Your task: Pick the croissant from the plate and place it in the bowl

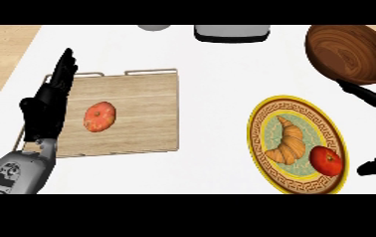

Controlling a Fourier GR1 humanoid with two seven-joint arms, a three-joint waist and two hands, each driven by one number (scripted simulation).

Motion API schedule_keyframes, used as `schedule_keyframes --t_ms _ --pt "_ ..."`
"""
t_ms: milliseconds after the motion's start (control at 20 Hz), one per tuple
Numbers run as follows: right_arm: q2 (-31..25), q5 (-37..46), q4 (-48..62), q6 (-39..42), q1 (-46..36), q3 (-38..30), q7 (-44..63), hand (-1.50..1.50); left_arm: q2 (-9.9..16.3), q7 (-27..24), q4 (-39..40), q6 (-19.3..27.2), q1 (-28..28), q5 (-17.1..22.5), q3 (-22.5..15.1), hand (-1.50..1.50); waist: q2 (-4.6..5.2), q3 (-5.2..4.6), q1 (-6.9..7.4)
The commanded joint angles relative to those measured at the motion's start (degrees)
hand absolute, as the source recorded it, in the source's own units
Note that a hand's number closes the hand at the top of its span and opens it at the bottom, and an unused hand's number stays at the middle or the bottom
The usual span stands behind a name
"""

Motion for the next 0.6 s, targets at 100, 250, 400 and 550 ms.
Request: schedule_keyframes --t_ms 100,250,400,550 --pt "2.56 4.59 -3.59 3.74 -2.91 4.14 7.06 -1.5 -0.42 -1.68 -0.58 -2.47 2.48 -0.59 2.26 0.0 0.01 0.02 0.15" --pt "4.07 7.8 -7.59 3.9 -1.15 6.04 9.39 -1.5 -1.37 2.04 -1.55 -1.71 -0.05 -2.67 2.39 0.0 -0.03 0.03 -0.21" --pt "4.35 9.1 -12.21 5.65 -0.7 8.44 17.42 -1.5 -2.69 2.29 -3.54 -0.61 1.5 -4.01 1.23 0.0 -0.11 0.01 -0.24" --pt "8.14 15.69 -7.6 2.9 -2.01 11.64 18.97 -1.5 -2.84 2.84 -2.48 -1.84 0.91 -3.8 2.47 0.0 0.04 0.04 0.13"
